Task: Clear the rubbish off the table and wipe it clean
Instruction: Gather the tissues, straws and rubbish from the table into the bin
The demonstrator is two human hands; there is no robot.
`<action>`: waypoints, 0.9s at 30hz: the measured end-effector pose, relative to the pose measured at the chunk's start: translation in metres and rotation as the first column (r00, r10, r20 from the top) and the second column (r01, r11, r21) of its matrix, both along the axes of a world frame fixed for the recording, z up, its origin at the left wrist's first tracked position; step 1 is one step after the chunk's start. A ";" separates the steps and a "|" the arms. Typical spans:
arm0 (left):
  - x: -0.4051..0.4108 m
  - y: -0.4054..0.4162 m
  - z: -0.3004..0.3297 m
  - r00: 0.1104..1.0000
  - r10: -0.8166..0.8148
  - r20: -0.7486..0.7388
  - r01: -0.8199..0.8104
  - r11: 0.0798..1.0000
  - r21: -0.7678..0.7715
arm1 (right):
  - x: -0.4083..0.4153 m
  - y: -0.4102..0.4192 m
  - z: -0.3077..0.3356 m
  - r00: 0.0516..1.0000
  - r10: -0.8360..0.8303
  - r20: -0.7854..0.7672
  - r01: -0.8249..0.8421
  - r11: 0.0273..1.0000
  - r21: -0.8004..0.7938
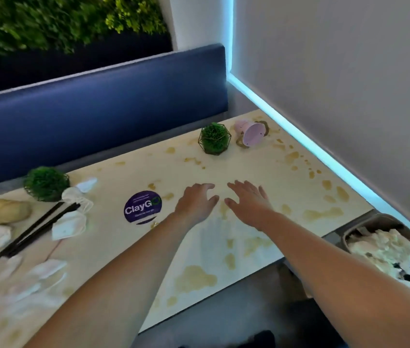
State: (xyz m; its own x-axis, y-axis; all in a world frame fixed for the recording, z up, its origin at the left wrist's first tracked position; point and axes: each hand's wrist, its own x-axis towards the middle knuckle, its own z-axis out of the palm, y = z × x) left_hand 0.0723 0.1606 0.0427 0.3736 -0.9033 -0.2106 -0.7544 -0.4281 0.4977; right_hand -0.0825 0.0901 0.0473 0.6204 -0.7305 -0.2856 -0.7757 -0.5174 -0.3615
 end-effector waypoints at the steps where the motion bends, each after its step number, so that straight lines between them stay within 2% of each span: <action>1: 0.017 0.018 0.002 0.999 0.028 0.016 -0.028 1.000 -0.004 | 0.019 0.012 0.000 0.999 0.035 -0.001 -0.035 0.999 0.006; 7: 0.093 0.097 0.001 0.983 0.181 0.005 -0.181 0.983 0.001 | 0.100 0.072 -0.005 0.982 0.190 -0.014 -0.189 0.981 0.040; 10: 0.126 0.134 0.001 0.964 0.262 0.050 -0.262 0.965 0.000 | 0.138 0.100 -0.004 0.966 0.260 0.001 -0.260 0.965 0.024; 15: 0.169 0.190 -0.003 0.928 0.366 0.068 -0.367 0.930 0.005 | 0.190 0.142 -0.003 0.946 0.321 0.046 -0.322 0.947 0.003; 21: 0.214 0.238 -0.013 0.828 0.561 0.000 -0.561 0.828 -0.013 | 0.238 0.169 0.000 0.922 0.382 0.068 -0.386 0.921 0.057; 27: 0.242 0.260 -0.024 0.702 0.711 -0.030 -0.709 0.702 0.066 | 0.281 0.163 -0.021 0.918 0.379 0.114 -0.393 0.910 0.135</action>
State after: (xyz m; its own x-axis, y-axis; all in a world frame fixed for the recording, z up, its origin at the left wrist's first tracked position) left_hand 0.3145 0.4206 0.0188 0.8882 -0.3636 -0.2807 -0.1925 -0.8495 0.4912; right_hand 0.1990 0.2528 0.0264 0.8714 -0.3807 -0.3093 -0.4900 -0.7038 -0.5143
